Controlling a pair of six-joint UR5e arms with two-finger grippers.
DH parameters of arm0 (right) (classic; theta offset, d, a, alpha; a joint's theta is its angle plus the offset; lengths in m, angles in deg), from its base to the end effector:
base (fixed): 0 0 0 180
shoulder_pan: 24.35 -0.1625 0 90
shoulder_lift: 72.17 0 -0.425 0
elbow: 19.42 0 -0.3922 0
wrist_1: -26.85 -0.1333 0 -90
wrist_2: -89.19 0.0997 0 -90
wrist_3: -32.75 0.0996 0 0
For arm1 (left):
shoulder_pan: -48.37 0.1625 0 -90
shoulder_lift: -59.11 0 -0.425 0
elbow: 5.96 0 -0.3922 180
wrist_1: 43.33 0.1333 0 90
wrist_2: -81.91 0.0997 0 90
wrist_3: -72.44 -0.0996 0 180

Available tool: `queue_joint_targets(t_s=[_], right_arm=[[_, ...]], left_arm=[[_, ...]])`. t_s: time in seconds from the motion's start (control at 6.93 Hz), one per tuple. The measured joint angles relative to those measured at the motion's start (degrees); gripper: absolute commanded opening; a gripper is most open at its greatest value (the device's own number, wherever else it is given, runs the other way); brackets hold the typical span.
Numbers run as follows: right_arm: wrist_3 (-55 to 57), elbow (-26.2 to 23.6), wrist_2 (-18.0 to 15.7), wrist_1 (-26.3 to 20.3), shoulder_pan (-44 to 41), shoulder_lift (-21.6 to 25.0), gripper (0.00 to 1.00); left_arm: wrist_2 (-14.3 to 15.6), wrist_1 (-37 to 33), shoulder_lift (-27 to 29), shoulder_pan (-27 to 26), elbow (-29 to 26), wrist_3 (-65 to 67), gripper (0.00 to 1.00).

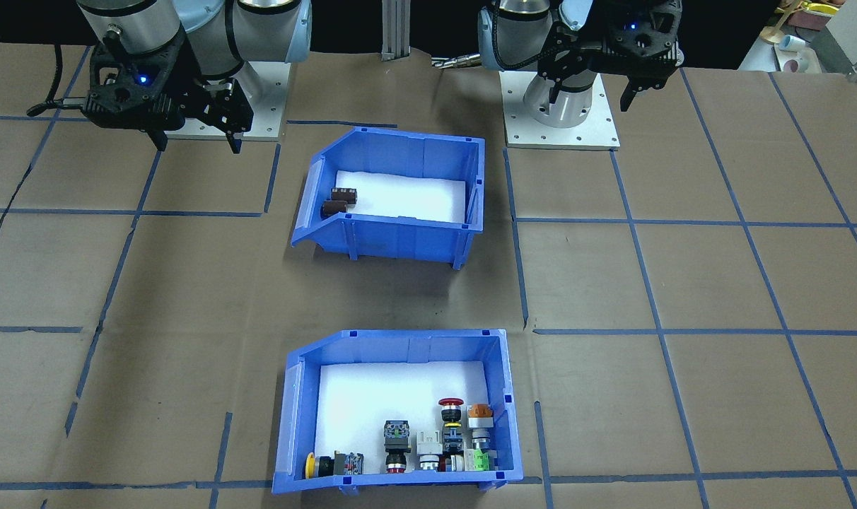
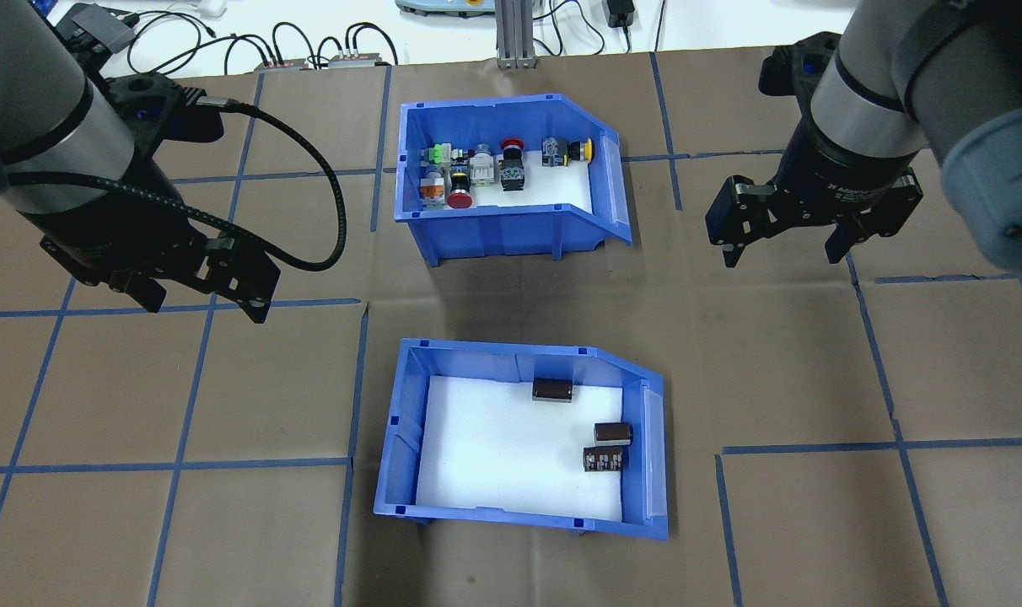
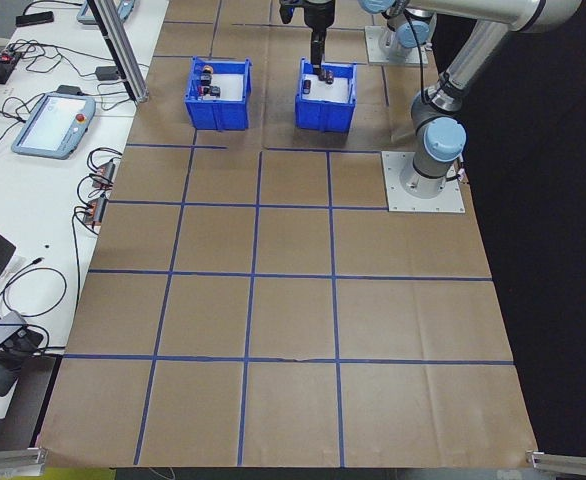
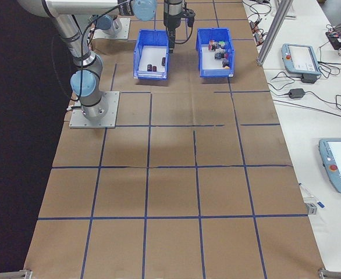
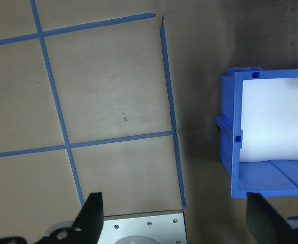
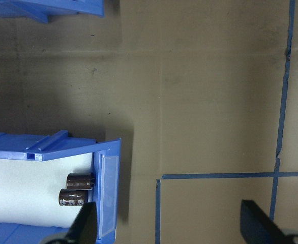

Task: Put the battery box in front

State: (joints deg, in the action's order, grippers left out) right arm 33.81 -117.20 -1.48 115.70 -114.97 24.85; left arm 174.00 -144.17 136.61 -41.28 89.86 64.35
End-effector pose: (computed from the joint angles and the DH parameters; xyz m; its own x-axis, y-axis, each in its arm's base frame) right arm 0.1369 -0.4351 0.4763 -0.9999 0.0073 0.0123 0.0077 0.9994 0.0331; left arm -0.1273 -0.3906 0.5165 -0.9902 0.1369 -0.0258 0.1346 0.9879 0.0769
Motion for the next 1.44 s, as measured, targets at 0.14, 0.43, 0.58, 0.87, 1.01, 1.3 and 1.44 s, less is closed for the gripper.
queue_joint_targets(t_s=[0.14, 0.43, 0.58, 0.87, 1.01, 1.3, 1.44], right_arm=[[0.01, 0.07, -0.11, 0.02, -0.04, -0.09, 1.0], [0.04, 0.04, -0.11, 0.08, -0.07, -0.22, 1.0], [-0.47, 0.05, -0.09, 0.14, -0.08, -0.24, 1.0], [-6.72, 0.25, 0.08, 1.81, -0.08, -1.52, 1.0], [-9.7, 0.99, 0.32, 3.25, -0.08, -3.57, 1.0], [-16.98, 6.13, 0.48, 4.29, -0.14, -9.87, 1.0], [-20.82, 9.86, 0.53, 4.19, -0.28, -13.8, 1.0]], left_arm=[[-0.03, 0.09, -0.14, 0.0, 0.3, 0.0, 0.99], [-0.51, 0.19, -0.5, 0.0, 1.04, 0.25, 0.99], [-0.63, 0.19, -0.53, 0.0, 1.16, 0.5, 0.99], [-0.75, 0.19, -0.45, 0.0, 1.32, 1.11, 0.99], [-1.85, 0.16, -0.43, 0.0, 1.44, 2.87, 0.99], [-6.57, -0.35, -0.6, 0.0, 1.61, 17.6, 0.99], [-7.66, -0.61, -0.8, 0.0, 1.78, 28.0, 0.99]])
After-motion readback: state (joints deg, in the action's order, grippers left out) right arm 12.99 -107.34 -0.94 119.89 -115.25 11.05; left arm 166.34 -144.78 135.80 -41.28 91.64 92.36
